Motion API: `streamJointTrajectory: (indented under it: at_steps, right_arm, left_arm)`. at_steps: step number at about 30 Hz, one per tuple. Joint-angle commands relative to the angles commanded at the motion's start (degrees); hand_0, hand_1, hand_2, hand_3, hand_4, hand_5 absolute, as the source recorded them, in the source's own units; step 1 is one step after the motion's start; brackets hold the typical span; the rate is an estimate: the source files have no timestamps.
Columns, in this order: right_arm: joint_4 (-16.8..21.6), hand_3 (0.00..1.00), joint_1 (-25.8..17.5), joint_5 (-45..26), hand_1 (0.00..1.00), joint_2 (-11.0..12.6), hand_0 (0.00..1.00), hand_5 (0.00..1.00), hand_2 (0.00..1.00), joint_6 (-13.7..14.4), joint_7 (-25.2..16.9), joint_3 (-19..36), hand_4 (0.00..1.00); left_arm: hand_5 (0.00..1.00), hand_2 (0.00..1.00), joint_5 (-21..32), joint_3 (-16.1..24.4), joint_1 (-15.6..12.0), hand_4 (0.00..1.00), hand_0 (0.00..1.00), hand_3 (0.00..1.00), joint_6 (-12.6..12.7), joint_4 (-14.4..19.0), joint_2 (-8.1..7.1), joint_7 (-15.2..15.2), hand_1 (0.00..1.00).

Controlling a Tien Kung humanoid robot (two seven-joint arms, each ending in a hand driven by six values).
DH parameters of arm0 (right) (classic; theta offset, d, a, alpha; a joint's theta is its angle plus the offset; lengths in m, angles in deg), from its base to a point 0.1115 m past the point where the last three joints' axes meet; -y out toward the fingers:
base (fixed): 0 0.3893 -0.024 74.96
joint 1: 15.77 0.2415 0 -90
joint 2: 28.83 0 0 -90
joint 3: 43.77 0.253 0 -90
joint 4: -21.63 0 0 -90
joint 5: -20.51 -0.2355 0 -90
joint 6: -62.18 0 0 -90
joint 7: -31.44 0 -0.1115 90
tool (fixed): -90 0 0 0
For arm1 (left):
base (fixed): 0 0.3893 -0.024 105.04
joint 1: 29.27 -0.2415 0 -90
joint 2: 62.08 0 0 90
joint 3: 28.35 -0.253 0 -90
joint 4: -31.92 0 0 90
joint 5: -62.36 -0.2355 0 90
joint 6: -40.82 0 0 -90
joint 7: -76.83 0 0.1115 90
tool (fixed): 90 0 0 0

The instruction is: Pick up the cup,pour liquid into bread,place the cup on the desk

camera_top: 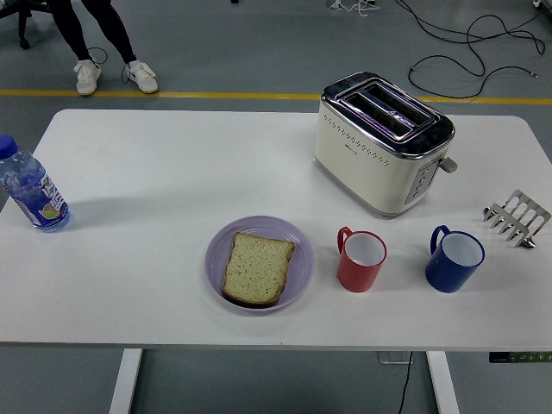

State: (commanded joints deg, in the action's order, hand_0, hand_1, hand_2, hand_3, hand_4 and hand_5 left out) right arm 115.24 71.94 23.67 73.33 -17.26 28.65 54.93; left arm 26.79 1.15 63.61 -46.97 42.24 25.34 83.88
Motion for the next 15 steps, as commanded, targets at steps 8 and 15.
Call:
streamJointTrajectory:
  at_steps: [8,15]
  right_arm:
    - [-0.09,0.628,-0.02,-0.25,0.647,-0.15,0.704,0.179,0.686,-0.05,0.04,0.04,0.590]
    - [-0.13,0.625,0.05,-0.58,0.645,-0.19,0.703,0.174,0.684,-0.11,0.12,0.17,0.582]
  left_arm:
    - [0.936,0.735,0.09,-0.15,0.10,0.409,0.668,0.654,0.00,0.00,-0.03,-0.04,0.710]
    - [0.935,0.734,0.27,-0.33,0.19,0.410,0.668,0.653,0.02,0.00,-0.03,-0.06,0.710]
